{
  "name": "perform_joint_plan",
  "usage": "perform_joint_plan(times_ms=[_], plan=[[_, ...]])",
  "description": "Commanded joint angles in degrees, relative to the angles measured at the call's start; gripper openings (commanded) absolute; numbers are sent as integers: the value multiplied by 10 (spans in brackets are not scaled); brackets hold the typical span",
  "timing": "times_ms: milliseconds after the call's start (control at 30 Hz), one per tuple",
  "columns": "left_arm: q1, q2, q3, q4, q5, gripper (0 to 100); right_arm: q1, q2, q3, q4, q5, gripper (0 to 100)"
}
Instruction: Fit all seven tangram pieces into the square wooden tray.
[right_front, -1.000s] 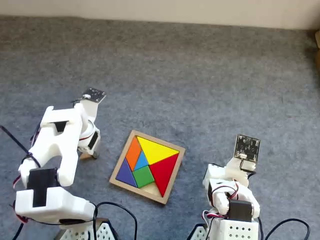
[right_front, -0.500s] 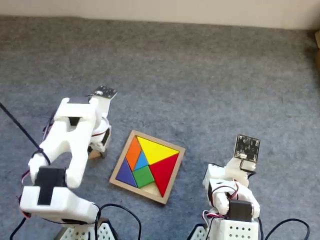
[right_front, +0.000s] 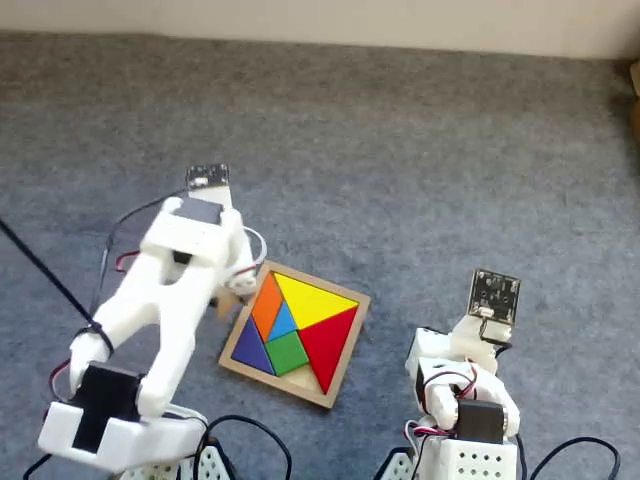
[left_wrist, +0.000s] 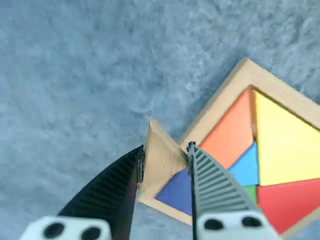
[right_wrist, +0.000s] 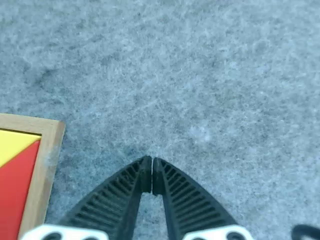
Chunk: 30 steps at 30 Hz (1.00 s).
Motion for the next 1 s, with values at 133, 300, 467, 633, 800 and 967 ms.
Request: perform_joint_plan(times_ms=[133,300,467,633,800,967], plan=[[140,-29,5,4,303,7,5,-14,64,0,-5,19],[219,-29,4,0,399,7,5,-14,64,0,-5,19],[258,-29,4,-3,401,7,5,-14,64,0,-5,19],[259,-29,6,-40,402,8,3,-14,64,0,-5,19],[258,-29,7,-40,402,8,3,-14,64,0,-5,19],[256,-29,6,-39,402,88,3,-14,64,0,-5,19]])
